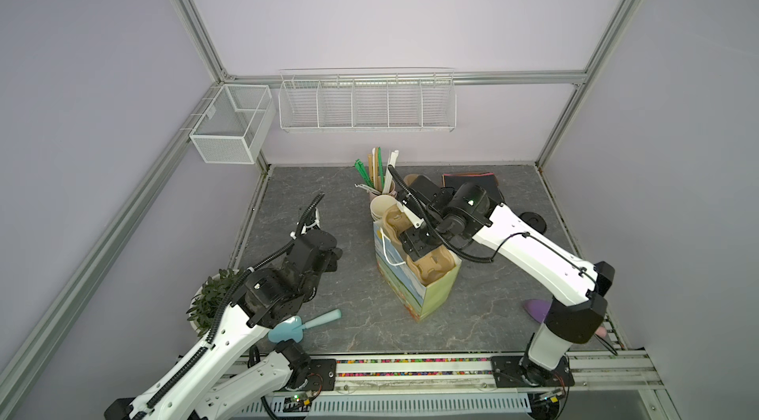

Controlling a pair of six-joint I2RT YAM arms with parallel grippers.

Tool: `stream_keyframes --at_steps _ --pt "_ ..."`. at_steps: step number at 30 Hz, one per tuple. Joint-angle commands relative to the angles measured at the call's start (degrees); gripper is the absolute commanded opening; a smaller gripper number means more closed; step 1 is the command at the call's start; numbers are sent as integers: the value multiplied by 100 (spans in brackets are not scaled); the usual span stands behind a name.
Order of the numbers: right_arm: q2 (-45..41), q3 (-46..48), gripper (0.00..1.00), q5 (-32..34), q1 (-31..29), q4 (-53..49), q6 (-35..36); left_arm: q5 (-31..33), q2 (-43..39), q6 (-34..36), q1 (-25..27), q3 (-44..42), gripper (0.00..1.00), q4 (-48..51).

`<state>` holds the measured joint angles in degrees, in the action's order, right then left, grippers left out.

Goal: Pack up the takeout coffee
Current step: 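Lower the pulp carrier into the white bag opening with the right gripper, then push the pulp carrier down to the bag bottom with the right gripper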

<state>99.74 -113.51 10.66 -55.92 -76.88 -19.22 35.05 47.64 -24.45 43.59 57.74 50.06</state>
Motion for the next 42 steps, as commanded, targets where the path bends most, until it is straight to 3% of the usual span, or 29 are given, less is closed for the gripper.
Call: stream_keyframes --at_steps 1,42 --pt "-60 174 77 -67 -39 -203 120 42 15 89 -30 -17 48 197" --pt "87 1477 77 -258 -34 338 156 -15 281 153 -36 21 47 232"
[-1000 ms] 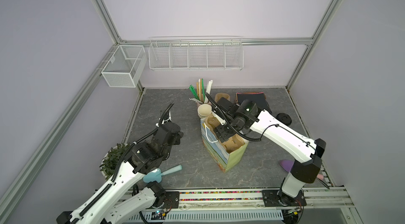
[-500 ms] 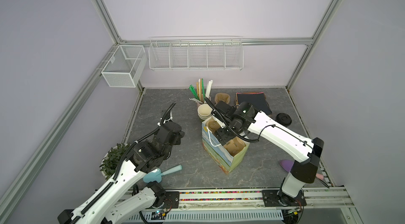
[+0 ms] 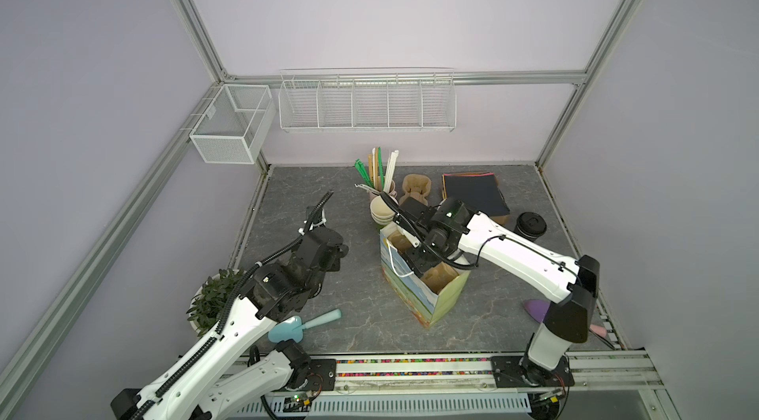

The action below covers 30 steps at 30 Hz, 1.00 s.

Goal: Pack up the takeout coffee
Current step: 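Push the pulp carrier down to the bag bottom with the right gripper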

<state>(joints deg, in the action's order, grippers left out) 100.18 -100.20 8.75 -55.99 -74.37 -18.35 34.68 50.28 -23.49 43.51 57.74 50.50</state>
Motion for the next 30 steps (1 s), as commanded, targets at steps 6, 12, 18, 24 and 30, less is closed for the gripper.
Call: stream_keyframes --at_steps 6,12,18,24,30 --pt "80 410 76 -145 -22 276 16 -9 47 63 -26 28 47 188" --pt "82 645 76 -203 -20 421 -29 -30 57 72 -27 28 47 197" --pt "70 867 76 -249 -9 567 -76 -40 80 65 -29 28 47 197" --pt "-20 1067 76 -284 -9 728 -109 -38 105 75 -34 36 47 197" --pt "-7 1290 76 -330 -6 901 -108 -40 130 88 -35 36 47 197"
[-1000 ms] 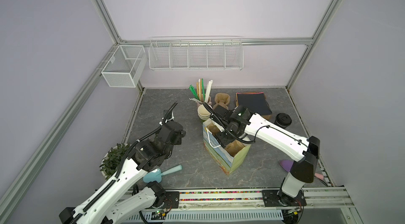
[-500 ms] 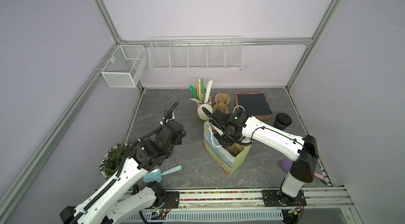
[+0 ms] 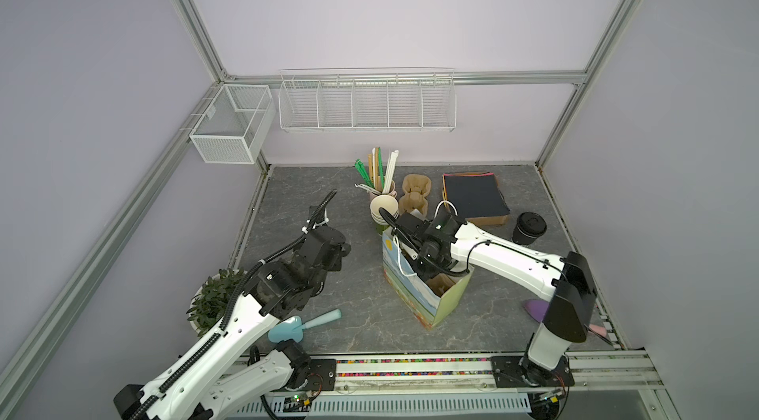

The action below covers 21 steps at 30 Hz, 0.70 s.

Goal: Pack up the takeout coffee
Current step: 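Push the pulp carrier down to the bag bottom with the right gripper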

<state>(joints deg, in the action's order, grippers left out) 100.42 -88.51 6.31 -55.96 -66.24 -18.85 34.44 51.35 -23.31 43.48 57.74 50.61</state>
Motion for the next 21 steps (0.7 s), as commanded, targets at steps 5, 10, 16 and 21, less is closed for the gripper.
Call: stream_keyframes --at_steps 5,10,16,21 --pt "20 255 76 -118 67 185 -44 -32 59 72 -35 43 47 195" --pt "45 465 76 -214 141 336 -40 -42 59 72 -33 36 47 195" --pt "24 541 77 -230 140 381 -76 -58 95 81 -34 45 47 195" --pt "-49 533 79 -231 132 396 -88 -52 95 78 -43 45 47 186"
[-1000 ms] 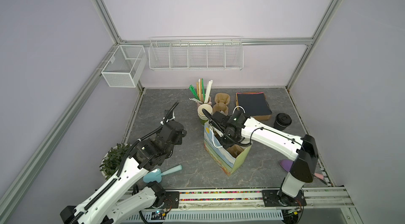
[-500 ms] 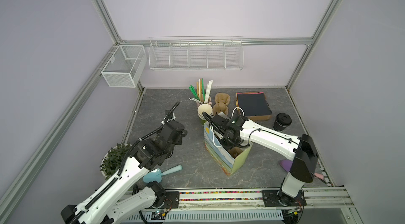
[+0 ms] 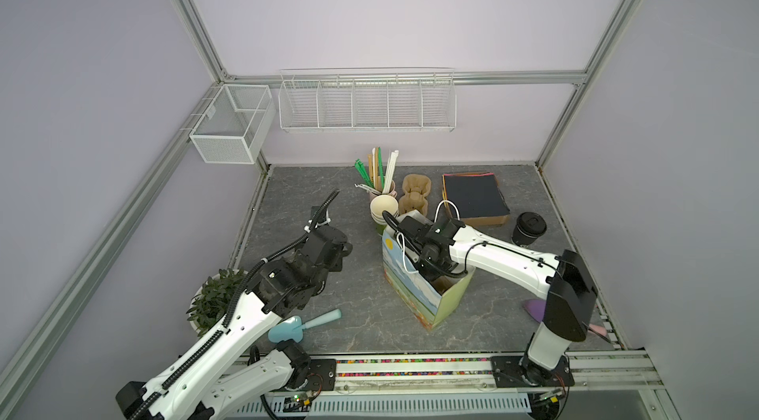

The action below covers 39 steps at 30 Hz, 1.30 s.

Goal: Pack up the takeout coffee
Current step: 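Push the pulp carrier down to the bag bottom with the right gripper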

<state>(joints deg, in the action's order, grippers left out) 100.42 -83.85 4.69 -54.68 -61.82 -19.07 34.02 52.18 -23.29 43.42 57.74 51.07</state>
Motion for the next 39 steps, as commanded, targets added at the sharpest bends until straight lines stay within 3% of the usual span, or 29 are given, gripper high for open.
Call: stream_keyframes --at_steps 1,9,18,39 --pt "-58 58 80 -73 6 -47 -71 -14 20 83 -42 46 47 140" --pt "-92 139 86 -108 -3 12 -79 -36 44 81 -53 45 47 140" --pt "-240 84 100 -72 -24 0 -84 -54 81 96 -62 45 47 138" --pt "-369 -407 90 -100 -50 -64 48 -163 155 114 -79 55 47 112"
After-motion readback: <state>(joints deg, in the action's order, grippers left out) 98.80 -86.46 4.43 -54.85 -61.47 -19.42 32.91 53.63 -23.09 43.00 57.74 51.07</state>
